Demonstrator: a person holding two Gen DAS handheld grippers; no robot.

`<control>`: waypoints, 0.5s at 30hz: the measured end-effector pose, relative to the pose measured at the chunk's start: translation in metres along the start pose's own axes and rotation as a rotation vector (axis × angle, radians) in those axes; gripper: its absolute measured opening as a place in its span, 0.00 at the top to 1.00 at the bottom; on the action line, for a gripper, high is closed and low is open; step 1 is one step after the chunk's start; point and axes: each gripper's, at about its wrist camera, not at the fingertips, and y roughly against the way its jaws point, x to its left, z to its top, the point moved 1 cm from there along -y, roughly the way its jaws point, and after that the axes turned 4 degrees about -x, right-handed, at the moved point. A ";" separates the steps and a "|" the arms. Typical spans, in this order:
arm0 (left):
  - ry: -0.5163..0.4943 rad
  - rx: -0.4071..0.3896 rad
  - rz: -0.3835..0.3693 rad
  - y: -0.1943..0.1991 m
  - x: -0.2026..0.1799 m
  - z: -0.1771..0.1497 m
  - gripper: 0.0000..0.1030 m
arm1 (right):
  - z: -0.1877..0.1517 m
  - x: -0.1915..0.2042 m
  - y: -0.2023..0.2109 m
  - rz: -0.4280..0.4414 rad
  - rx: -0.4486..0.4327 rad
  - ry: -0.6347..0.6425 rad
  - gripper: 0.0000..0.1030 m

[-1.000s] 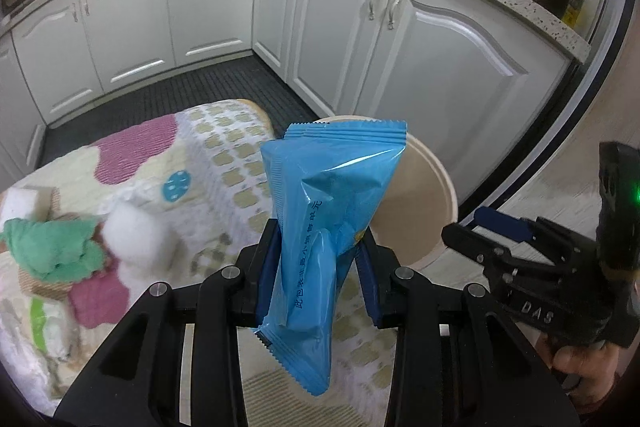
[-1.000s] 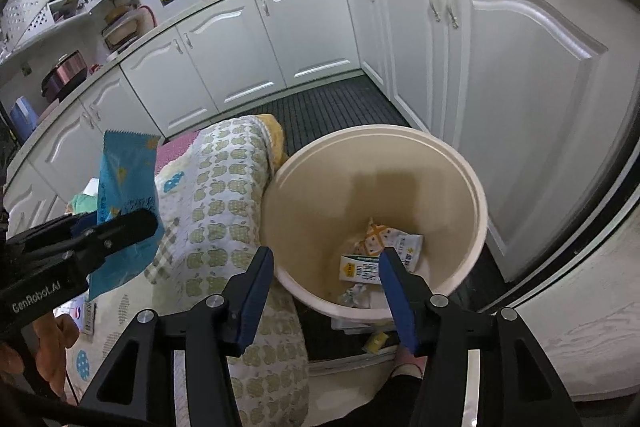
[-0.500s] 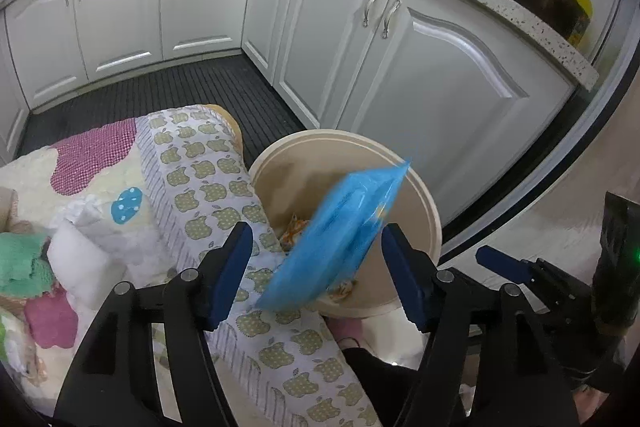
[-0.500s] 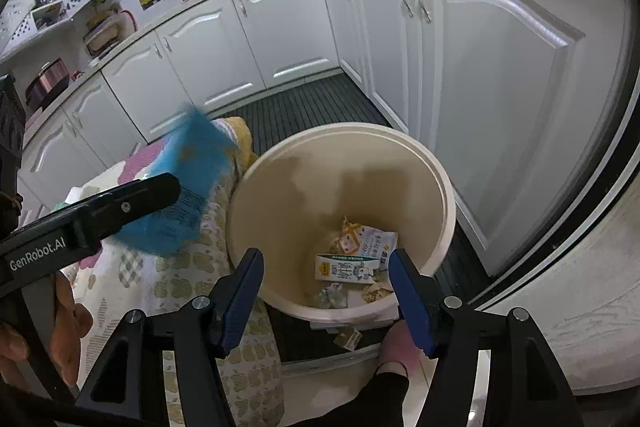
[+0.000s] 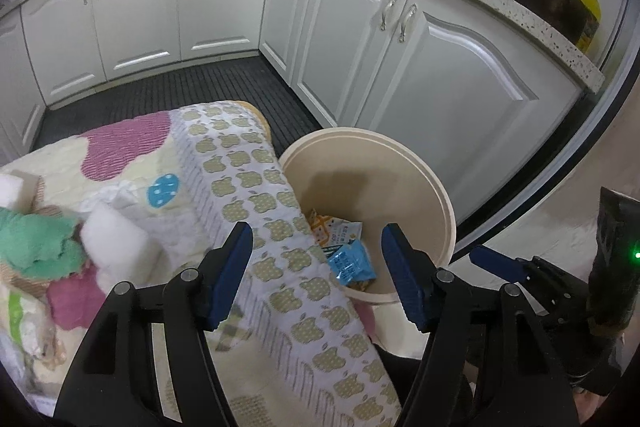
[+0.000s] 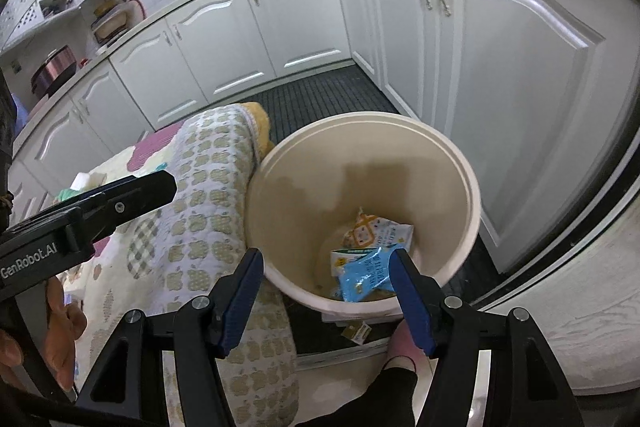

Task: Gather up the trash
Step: 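Move both open grippers back over the table trash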

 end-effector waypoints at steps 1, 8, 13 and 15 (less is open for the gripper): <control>0.002 -0.003 0.006 0.004 0.002 -0.002 0.36 | 0.000 0.003 0.000 0.002 0.001 0.004 0.38; 0.014 -0.008 0.062 0.032 0.022 -0.016 0.36 | -0.002 0.030 0.006 0.039 -0.007 0.042 0.36; 0.029 -0.005 0.118 0.056 0.047 -0.030 0.36 | -0.006 0.058 0.006 0.082 0.005 0.084 0.35; 0.040 -0.007 0.137 0.066 0.058 -0.036 0.36 | -0.008 0.069 0.005 0.099 0.011 0.101 0.35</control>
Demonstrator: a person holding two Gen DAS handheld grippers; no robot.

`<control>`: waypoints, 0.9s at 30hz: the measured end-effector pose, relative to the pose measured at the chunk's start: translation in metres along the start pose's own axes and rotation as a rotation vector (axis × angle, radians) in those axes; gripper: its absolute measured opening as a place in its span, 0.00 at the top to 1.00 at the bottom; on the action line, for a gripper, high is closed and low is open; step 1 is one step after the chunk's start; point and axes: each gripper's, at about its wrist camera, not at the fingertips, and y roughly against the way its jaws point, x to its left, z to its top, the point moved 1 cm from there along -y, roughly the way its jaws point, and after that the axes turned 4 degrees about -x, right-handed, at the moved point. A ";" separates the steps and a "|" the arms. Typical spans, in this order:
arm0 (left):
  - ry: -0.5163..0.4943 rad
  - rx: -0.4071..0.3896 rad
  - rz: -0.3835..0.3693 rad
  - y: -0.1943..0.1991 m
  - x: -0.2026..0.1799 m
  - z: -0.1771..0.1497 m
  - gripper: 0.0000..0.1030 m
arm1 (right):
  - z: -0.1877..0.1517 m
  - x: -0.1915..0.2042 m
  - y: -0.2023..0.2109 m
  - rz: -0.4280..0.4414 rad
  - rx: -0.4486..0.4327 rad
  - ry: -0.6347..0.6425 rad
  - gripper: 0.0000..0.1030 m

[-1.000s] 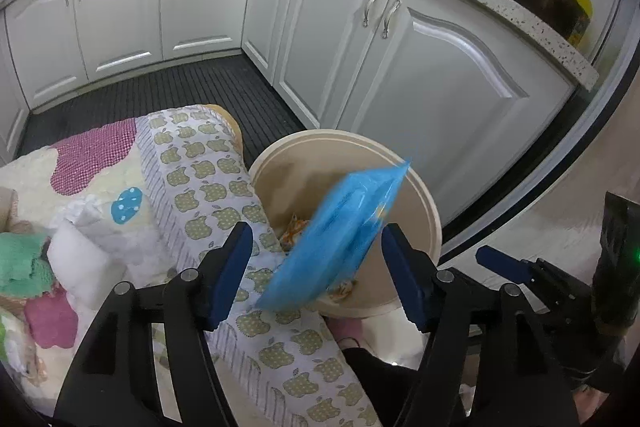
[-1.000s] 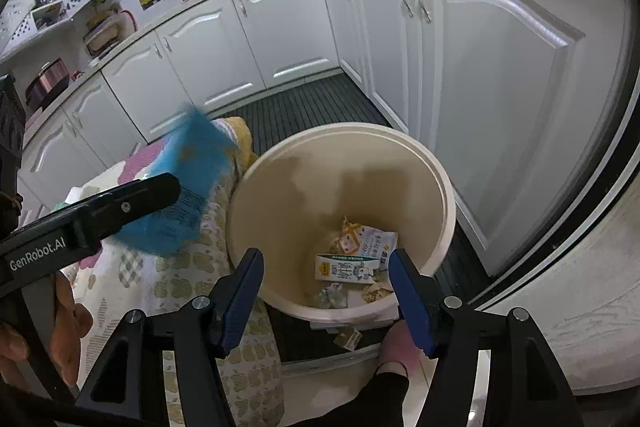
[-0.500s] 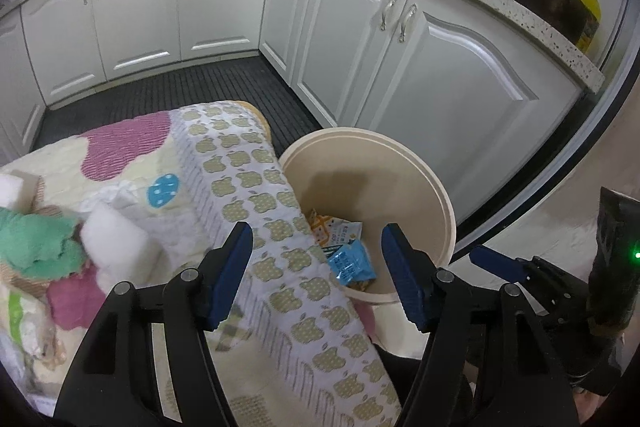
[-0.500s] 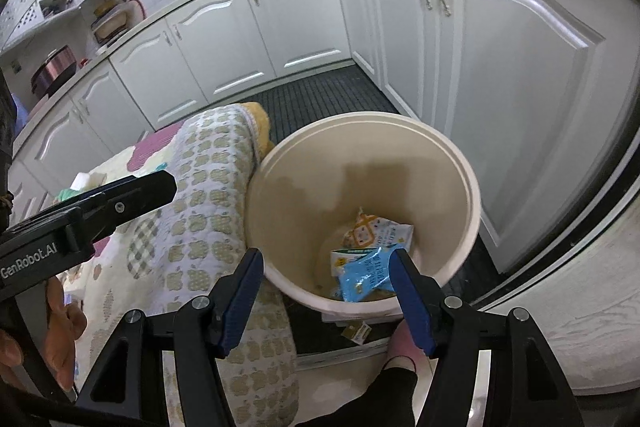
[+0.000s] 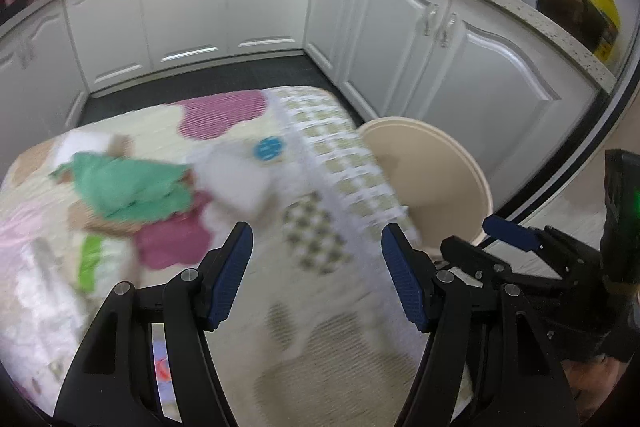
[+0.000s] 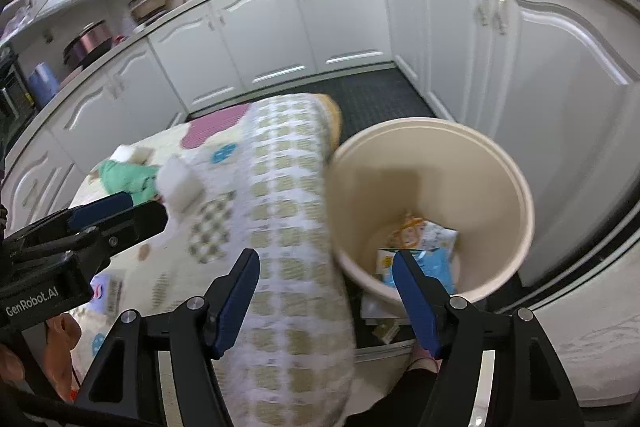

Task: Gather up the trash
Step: 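Move both open grippers back over the table trash, then grasp the white tissue with the left gripper while the right grasps the green-labelled packet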

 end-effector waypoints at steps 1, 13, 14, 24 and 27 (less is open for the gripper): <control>0.007 -0.001 0.008 0.004 0.006 -0.003 0.36 | 0.000 0.006 -0.001 0.009 0.002 0.010 0.35; 0.118 -0.006 0.187 0.051 0.112 -0.034 0.36 | -0.004 0.076 -0.018 0.124 0.043 0.113 0.33; 0.133 -0.003 0.205 0.054 0.124 -0.039 0.36 | -0.005 0.082 -0.019 0.133 0.045 0.119 0.33; 0.311 0.025 0.280 0.064 0.217 -0.061 0.36 | -0.001 0.155 -0.052 0.285 0.101 0.264 0.32; 0.349 0.031 0.273 0.056 0.233 -0.059 0.32 | 0.001 0.174 -0.066 0.304 0.127 0.299 0.32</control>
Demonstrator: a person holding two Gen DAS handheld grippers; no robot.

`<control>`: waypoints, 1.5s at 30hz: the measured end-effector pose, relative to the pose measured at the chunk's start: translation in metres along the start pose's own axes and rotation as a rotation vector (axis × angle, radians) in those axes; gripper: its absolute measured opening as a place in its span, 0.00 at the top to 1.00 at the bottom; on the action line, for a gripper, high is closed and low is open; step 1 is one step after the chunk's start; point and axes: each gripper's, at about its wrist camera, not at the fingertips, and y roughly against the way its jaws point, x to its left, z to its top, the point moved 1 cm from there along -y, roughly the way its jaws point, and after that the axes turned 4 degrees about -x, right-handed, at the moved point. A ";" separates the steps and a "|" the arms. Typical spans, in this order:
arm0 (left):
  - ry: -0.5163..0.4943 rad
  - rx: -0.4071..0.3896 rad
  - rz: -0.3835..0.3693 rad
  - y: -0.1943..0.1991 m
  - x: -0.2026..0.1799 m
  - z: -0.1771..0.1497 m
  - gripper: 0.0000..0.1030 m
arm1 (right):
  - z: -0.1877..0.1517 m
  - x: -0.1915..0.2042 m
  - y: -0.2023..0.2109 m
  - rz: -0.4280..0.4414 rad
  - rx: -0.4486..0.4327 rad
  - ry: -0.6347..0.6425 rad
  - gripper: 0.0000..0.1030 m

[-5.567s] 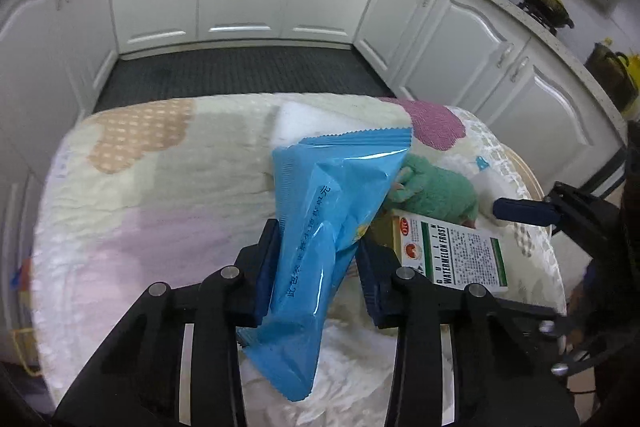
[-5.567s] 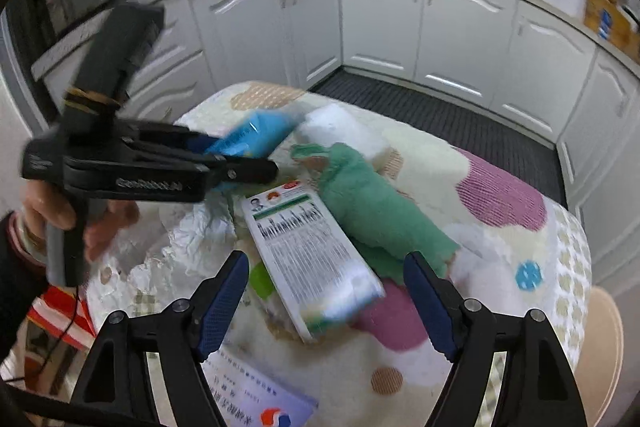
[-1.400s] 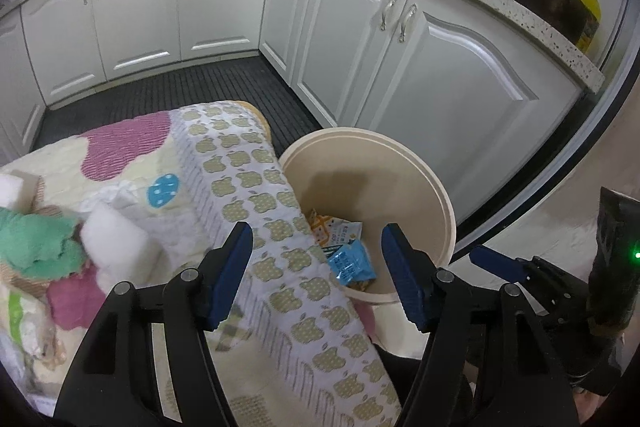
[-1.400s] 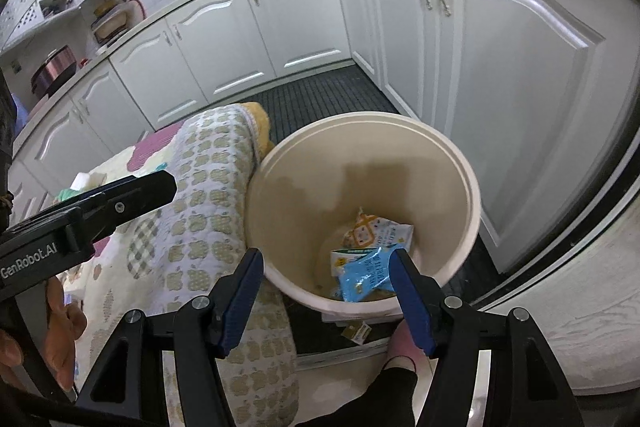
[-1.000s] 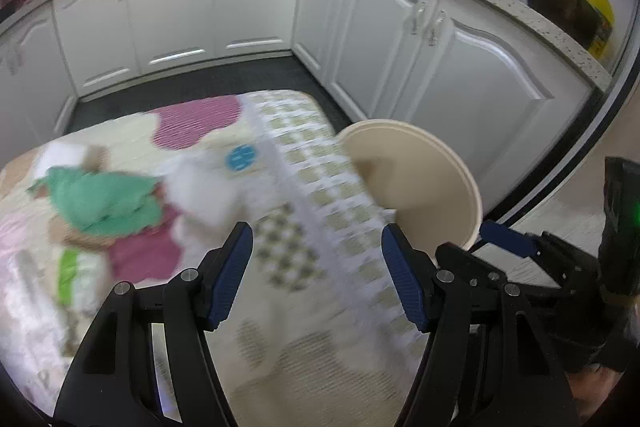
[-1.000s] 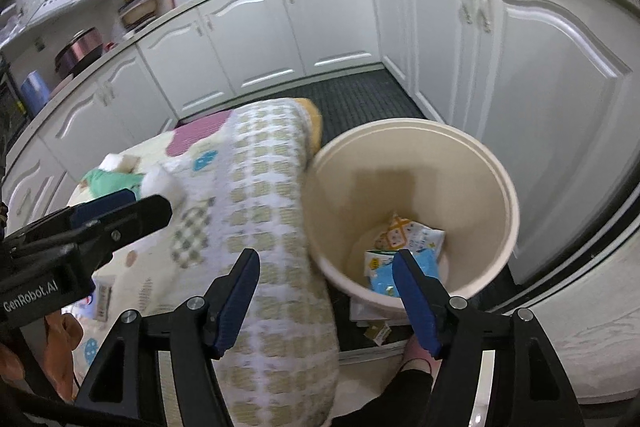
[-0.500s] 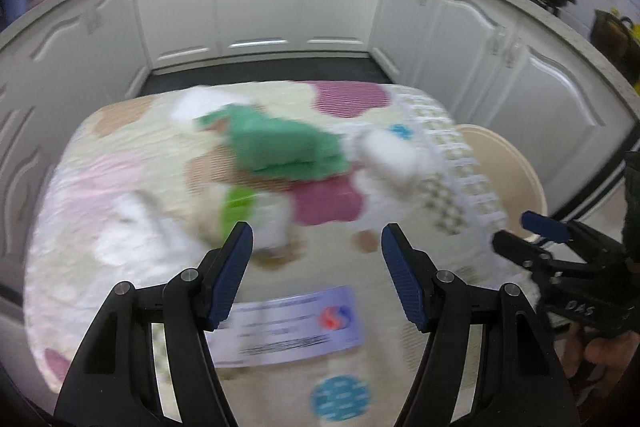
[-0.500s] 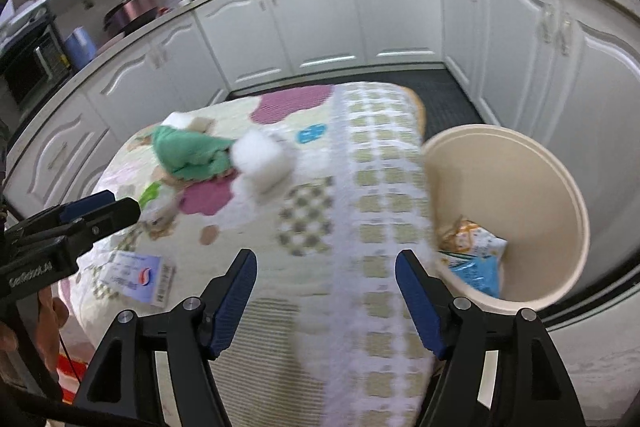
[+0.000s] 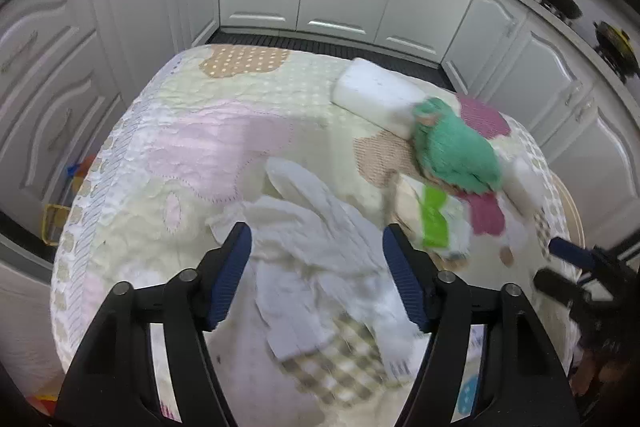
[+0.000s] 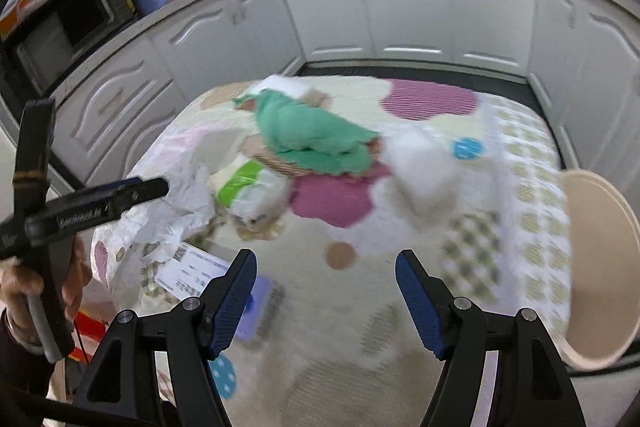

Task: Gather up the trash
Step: 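Grasp the white tissue with the left gripper while the right grasps the green-labelled packet, then carry the tissue and green-labelled packet over the beige bucket and open both grippers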

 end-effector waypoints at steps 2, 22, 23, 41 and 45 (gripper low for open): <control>0.018 0.022 -0.013 -0.011 0.002 0.002 0.32 | 0.003 0.008 -0.007 0.008 0.012 0.021 0.32; -0.016 0.020 -0.070 -0.004 0.033 0.005 0.90 | 0.035 0.061 -0.092 0.074 0.122 0.315 0.29; -0.023 0.013 -0.069 0.000 0.034 0.004 0.90 | 0.036 0.060 -0.098 0.082 0.139 0.306 0.30; -0.077 -0.081 -0.164 0.047 -0.007 0.014 0.92 | 0.019 0.032 -0.006 0.068 -0.044 0.178 0.59; -0.108 -0.100 -0.194 0.057 -0.032 0.018 0.92 | 0.011 0.016 0.020 0.039 -0.084 0.133 0.58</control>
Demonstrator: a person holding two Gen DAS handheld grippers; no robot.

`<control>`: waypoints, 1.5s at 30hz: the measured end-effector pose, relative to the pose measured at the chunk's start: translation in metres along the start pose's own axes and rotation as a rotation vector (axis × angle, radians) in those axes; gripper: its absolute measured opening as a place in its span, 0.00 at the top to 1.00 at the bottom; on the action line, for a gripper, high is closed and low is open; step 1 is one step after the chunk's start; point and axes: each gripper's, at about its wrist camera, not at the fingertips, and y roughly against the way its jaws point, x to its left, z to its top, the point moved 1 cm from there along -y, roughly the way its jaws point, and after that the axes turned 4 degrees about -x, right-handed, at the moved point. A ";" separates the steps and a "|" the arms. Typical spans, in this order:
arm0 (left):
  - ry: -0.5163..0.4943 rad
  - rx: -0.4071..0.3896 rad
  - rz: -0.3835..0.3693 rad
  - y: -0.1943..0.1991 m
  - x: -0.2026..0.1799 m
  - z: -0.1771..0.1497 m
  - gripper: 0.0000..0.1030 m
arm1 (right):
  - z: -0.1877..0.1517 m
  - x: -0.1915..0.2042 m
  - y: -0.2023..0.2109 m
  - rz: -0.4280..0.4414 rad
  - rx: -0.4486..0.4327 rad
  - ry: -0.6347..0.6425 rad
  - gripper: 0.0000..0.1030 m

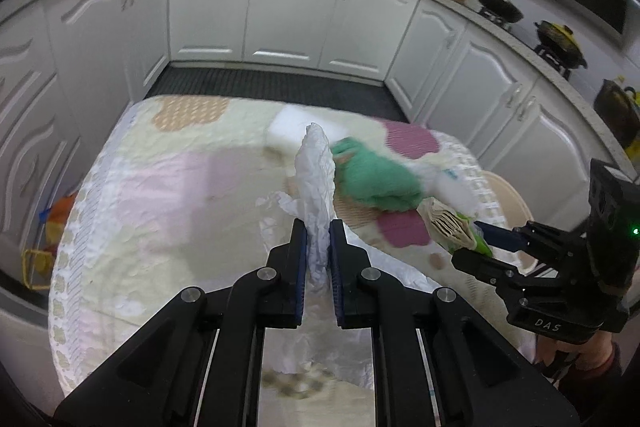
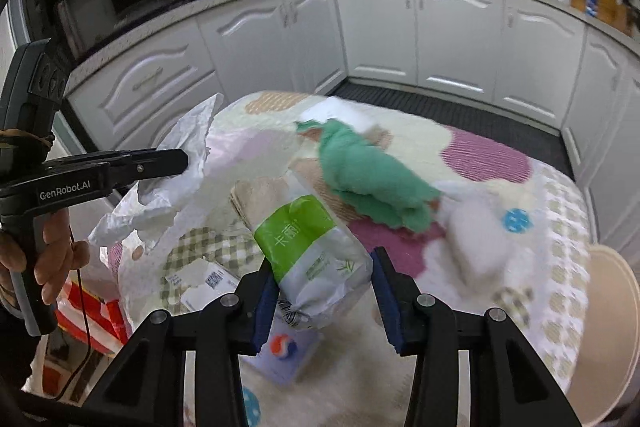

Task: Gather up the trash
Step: 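Carry the tissue and green-labelled packet over the beige bucket and open both grippers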

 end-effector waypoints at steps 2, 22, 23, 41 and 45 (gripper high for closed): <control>-0.024 -0.006 -0.019 0.001 -0.017 0.003 0.92 | -0.004 -0.010 0.014 -0.024 -0.019 -0.023 0.58; -0.289 0.026 -0.141 -0.051 -0.188 0.011 0.92 | -0.055 -0.136 0.103 -0.288 -0.068 -0.262 0.58; -0.297 0.029 -0.144 -0.054 -0.194 0.011 0.92 | -0.059 -0.141 0.106 -0.296 -0.069 -0.274 0.58; -0.373 0.089 -0.196 -0.114 -0.279 0.008 0.92 | -0.097 -0.214 0.136 -0.415 -0.076 -0.451 0.58; -0.382 0.100 -0.200 -0.123 -0.288 0.007 0.92 | -0.101 -0.225 0.135 -0.421 -0.071 -0.475 0.58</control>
